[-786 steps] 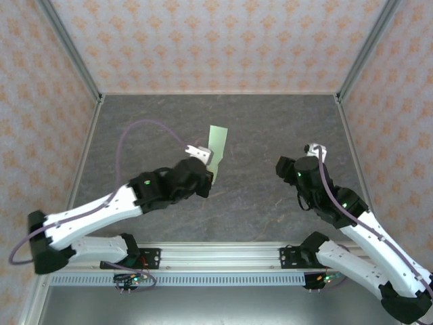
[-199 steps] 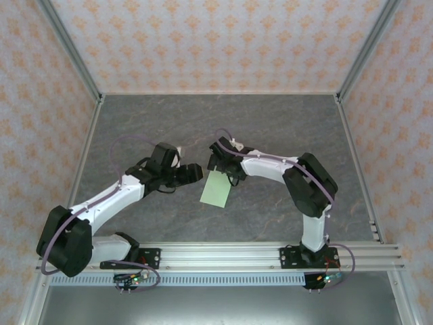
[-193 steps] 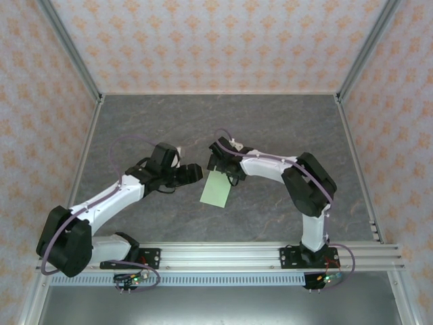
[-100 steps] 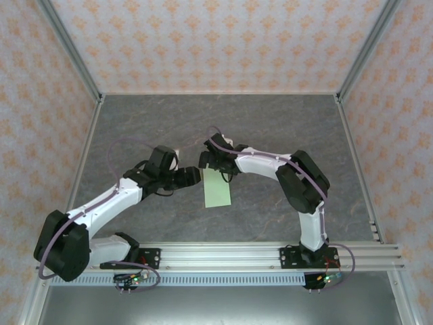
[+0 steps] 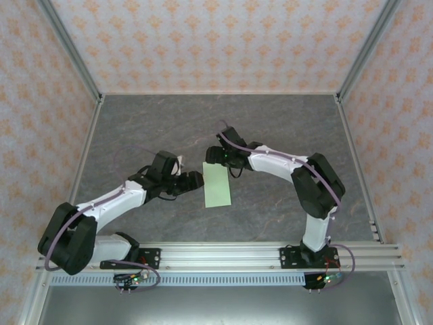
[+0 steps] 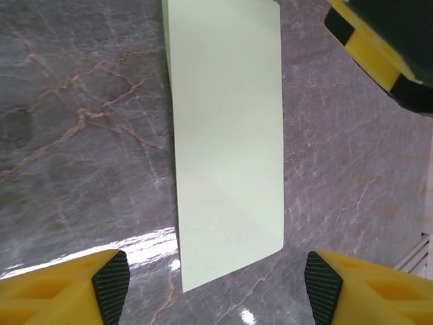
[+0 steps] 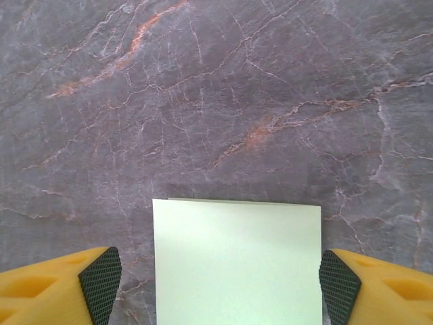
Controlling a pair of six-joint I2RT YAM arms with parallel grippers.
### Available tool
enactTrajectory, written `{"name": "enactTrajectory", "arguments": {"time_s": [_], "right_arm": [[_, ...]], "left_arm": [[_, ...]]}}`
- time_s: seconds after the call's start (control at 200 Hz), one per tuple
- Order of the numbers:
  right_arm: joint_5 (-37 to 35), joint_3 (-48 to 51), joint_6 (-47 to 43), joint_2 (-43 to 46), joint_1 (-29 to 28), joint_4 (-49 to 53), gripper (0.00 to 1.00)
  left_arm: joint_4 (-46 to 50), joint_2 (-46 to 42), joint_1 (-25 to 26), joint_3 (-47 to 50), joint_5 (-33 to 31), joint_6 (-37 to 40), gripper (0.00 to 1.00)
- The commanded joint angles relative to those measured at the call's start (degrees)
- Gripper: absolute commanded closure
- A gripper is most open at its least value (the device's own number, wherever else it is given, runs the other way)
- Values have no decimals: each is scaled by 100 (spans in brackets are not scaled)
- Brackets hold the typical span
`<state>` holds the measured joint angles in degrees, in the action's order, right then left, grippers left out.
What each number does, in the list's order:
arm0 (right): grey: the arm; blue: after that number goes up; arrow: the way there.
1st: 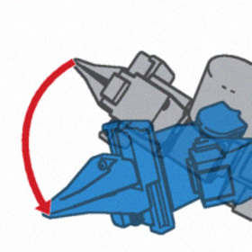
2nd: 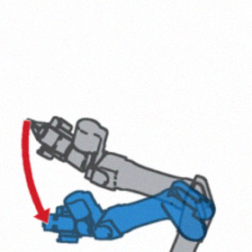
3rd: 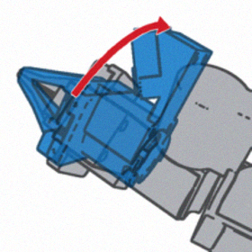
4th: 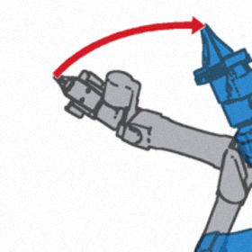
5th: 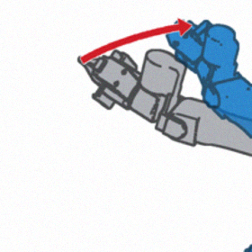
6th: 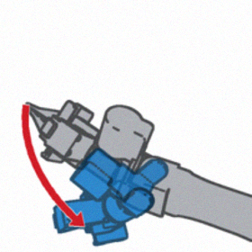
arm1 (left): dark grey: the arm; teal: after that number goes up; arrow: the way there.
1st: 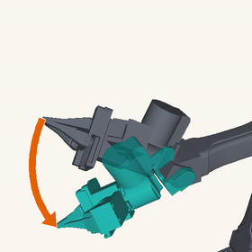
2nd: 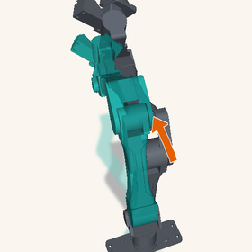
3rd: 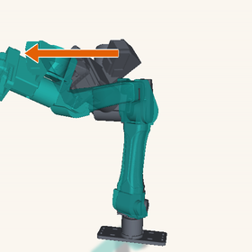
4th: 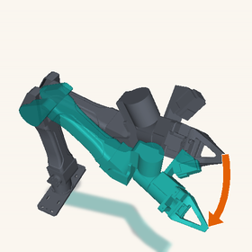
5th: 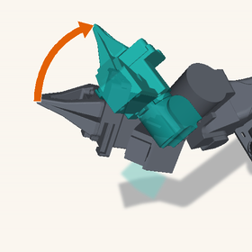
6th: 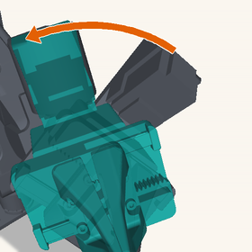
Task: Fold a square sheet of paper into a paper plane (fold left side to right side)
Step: Third fold the triangle at the center of the table.
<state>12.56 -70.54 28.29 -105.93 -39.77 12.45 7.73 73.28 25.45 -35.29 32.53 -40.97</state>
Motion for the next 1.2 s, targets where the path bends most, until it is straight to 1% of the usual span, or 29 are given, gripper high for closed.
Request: {"name": "enactTrajectory", "arguments": {"time_s": [0.0,0.215,0.4,0.56,0.926,0.996,1.131,1.196], "right_arm": [[601,90,68,-258,71,-436,21],[812,-46,81,-632,144,-464,21],[714,-12,45,-734,178,-349,23],[687,81,3,-758,180,-302,24],[712,146,-22,-727,179,-306,24],[722,155,-23,-727,180,-326,24],[736,190,-21,-723,180,-349,24],[750,199,-34,-726,180,-368,24]], "left_arm": [[-533,227,-40,88,294,-196,28],[-682,490,-40,84,410,-236,29],[-805,726,-32,92,529,-267,29],[-1155,1038,-14,86,743,-439,30],[-1324,1655,336,-211,712,-551,34],[-1398,1762,362,-228,684,-618,36],[-1576,1908,381,-250,699,-726,48],[-1572,1944,393,-279,680,-731,51]]}}
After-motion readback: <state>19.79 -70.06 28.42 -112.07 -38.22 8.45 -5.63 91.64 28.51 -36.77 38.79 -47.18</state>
